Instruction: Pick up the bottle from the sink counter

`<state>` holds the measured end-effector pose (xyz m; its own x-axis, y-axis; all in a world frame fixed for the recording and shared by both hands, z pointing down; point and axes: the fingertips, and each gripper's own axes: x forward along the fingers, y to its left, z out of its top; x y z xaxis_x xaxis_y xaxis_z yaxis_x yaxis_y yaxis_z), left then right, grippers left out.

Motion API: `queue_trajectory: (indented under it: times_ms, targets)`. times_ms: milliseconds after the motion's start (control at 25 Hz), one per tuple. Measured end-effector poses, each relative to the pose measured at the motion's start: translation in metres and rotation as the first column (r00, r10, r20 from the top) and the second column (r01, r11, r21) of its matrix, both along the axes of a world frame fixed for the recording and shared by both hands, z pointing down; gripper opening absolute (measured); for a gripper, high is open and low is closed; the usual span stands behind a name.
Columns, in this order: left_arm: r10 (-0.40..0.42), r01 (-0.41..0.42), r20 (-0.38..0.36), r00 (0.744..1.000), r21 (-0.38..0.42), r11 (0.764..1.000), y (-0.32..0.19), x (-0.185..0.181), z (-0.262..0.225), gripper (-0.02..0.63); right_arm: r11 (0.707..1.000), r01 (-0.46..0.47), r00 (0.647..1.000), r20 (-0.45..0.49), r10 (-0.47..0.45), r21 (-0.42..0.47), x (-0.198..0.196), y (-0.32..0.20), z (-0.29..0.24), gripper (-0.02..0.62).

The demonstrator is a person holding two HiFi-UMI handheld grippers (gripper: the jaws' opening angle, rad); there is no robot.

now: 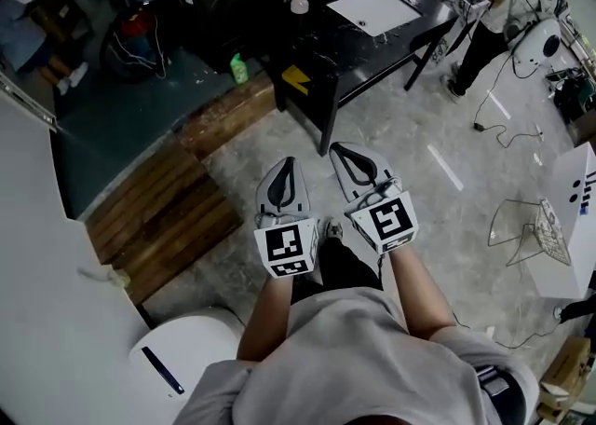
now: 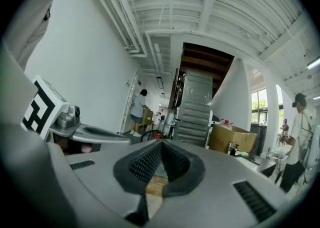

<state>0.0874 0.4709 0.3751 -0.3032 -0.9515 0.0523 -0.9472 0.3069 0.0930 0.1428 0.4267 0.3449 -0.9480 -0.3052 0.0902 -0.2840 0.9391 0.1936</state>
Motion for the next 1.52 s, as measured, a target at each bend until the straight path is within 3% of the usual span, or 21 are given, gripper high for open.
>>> queue_trajectory:
  times_ms: [280, 480, 960, 1240, 1520]
  targets:
    - [-0.052, 0.053, 0.020, 0.998, -0.066, 0.996, -0.032, -0.041, 0.021, 0.014, 0.999, 0.045, 0.999, 0.016, -0.045, 0.020, -0.044, -0.060, 0.004, 0.009]
    - [-0.058, 0.062, 0.042, 0.997, -0.090, 0.994, -0.098, -0.078, 0.018, 0.014, 0.999, 0.039, 0.999, 0.023, -0.039, -0.007, -0.075, -0.134, 0.004, 0.009]
    - [0.021, -0.016, 0.055, 0.998, -0.090, 0.996, -0.306, -0.110, -0.008, 0.014, 0.999, 0.038, 0.999, 0.027, -0.039, 0.026, -0.109, -0.327, -0.016, 0.009]
    - [0.031, -0.023, 0.064, 0.997, -0.122, 0.992, -0.372, -0.141, -0.004, 0.014, 1.000, -0.003, 0.999, 0.048, 0.005, -0.030, -0.127, -0.401, -0.014, 0.009]
    - [0.129, -0.121, 0.057, 0.990, -0.132, 0.984, -0.445, -0.181, 0.013, 0.014, 0.993, -0.084, 0.995, 0.055, 0.089, -0.082, -0.163, -0.453, 0.011, 0.009]
